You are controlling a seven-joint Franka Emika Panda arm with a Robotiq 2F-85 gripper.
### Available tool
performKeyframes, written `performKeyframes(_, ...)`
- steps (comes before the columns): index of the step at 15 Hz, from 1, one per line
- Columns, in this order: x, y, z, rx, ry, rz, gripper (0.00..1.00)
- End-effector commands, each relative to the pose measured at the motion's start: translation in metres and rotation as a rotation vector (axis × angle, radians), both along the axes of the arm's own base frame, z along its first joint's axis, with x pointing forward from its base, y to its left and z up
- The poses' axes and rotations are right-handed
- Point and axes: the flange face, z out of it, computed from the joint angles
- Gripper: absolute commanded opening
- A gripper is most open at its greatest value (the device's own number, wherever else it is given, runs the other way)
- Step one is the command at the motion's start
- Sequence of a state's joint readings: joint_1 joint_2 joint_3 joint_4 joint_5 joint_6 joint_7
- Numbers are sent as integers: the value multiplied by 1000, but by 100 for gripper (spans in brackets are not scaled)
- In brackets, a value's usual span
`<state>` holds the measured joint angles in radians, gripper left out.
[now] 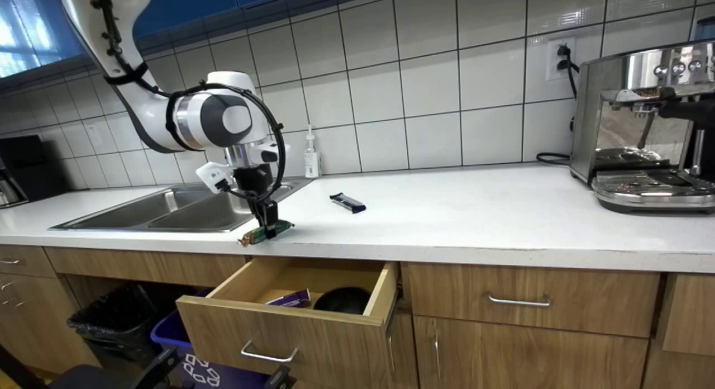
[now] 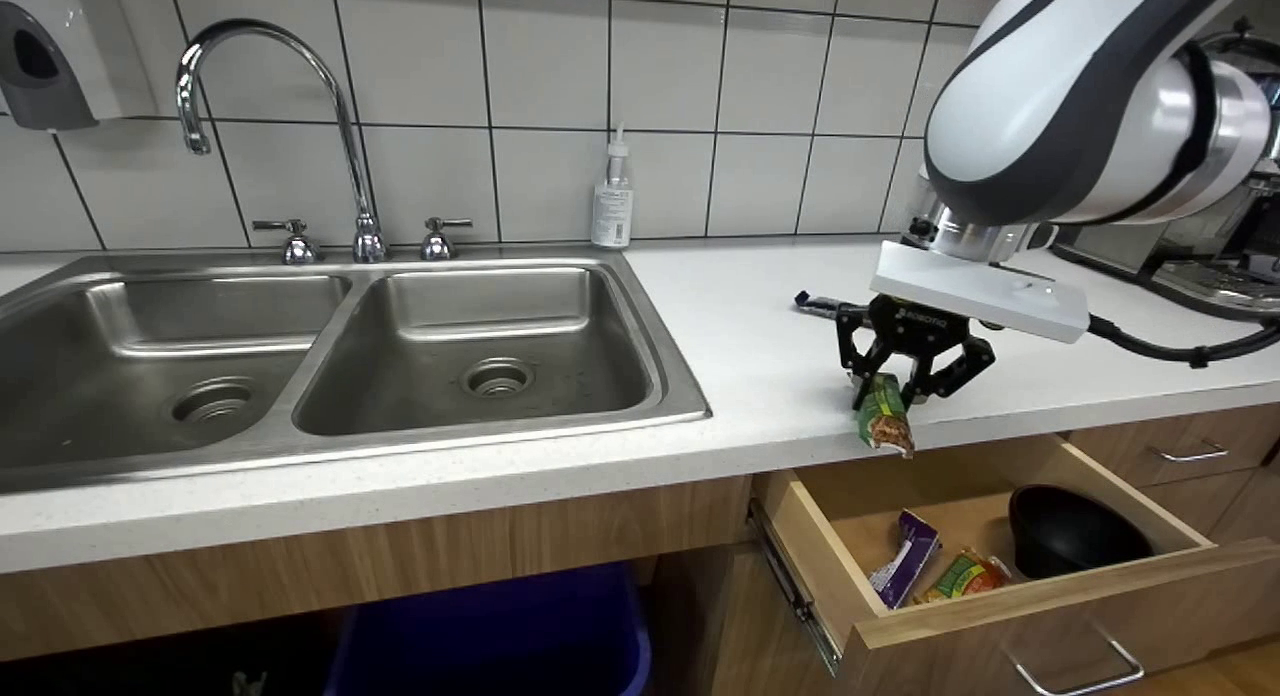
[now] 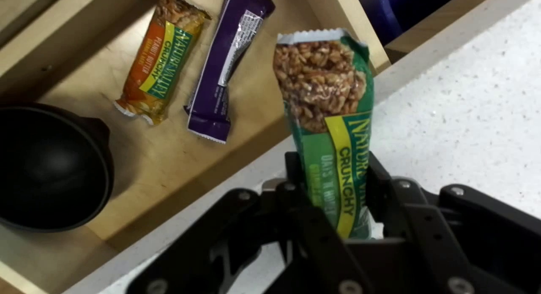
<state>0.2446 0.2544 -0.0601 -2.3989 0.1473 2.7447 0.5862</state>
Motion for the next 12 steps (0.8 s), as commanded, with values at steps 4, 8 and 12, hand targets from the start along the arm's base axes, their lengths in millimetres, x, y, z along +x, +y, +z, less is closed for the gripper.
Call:
performKeyframes(4,-54,-7,13,5,-25,-33,12)
performKeyframes(8,-77,-12,12,6,-22,-54,12)
performKeyframes(12,-92,-21,4,3,-2,-89,12)
